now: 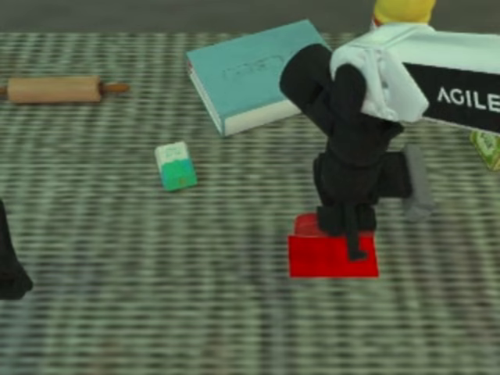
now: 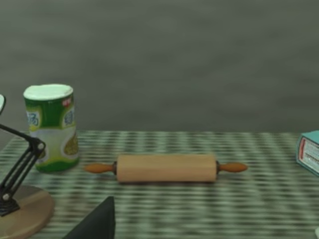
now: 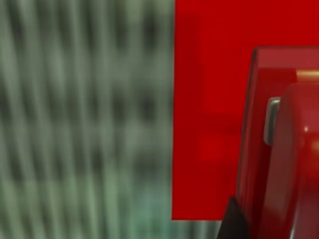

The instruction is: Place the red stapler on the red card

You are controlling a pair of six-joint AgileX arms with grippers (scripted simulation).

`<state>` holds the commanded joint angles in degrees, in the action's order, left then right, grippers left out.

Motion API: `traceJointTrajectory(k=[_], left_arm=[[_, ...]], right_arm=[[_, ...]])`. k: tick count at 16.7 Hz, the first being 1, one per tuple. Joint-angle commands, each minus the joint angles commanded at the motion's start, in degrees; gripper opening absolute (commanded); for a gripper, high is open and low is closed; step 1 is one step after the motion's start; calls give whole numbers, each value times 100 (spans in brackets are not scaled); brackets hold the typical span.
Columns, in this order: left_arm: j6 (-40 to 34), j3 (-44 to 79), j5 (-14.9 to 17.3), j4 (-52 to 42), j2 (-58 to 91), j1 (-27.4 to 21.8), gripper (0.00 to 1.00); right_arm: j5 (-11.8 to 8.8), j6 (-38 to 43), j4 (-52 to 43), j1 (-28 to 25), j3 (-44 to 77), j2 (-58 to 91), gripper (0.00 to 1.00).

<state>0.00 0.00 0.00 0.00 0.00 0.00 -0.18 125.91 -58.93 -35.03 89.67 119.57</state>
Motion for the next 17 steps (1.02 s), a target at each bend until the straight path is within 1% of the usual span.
traceJointTrajectory(k=[2, 4, 8, 17], left_arm=[[0, 0, 0, 0, 0, 0, 100], [0, 0, 0, 0, 0, 0, 100], [0, 0, 0, 0, 0, 0, 100], [0, 0, 0, 0, 0, 0, 100]], right_arm=[[1, 3, 497, -16, -334, 152, 0], [4, 13, 768, -29, -545, 254, 0], [5, 16, 813, -32, -583, 274, 0], [5, 16, 813, -32, -583, 274, 68]])
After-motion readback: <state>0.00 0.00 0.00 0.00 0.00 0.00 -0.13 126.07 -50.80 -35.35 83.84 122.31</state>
